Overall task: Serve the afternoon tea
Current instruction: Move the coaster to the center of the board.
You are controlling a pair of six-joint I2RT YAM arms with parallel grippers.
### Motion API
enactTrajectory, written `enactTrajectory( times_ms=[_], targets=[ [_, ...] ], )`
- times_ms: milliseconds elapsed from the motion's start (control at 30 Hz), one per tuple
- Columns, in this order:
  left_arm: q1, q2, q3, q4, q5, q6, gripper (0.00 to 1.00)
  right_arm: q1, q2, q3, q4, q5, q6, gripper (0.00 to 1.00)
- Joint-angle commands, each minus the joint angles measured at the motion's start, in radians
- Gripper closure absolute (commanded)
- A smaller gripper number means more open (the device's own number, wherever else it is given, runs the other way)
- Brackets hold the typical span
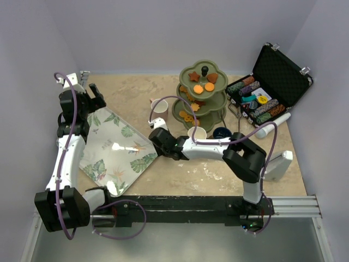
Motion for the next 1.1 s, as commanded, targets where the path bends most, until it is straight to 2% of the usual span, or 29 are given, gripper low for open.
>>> enactTrajectory(
  times_ms=[0, 467, 733, 1067],
  targets=[
    [-0.002, -0.01, 0.0, 0.058, 0.008, -0.018, 0.03, -0.01, -0.079, -0.039, 0.03, -0.012, 0.001, 0.54],
    [-0.01, -0.01, 0.002, 0.055, 0.008, -0.016, 0.03, -0.011, -0.142, -0.167, 0.162, -0.118, -0.208, 0.41],
    [-0.01, -0.007, 0.002, 0.055, 0.008, -0.013, 0.02, -0.01, -0.087, -0.108, 0.17, -0.112, -0.306, 0.41],
    [-0.01, -0.008, 0.0, 0.055, 0.008, -0.015, 0.02, 0.001, -0.044, -0.134, 0.177, -0.177, -0.314, 0.42]
  ],
)
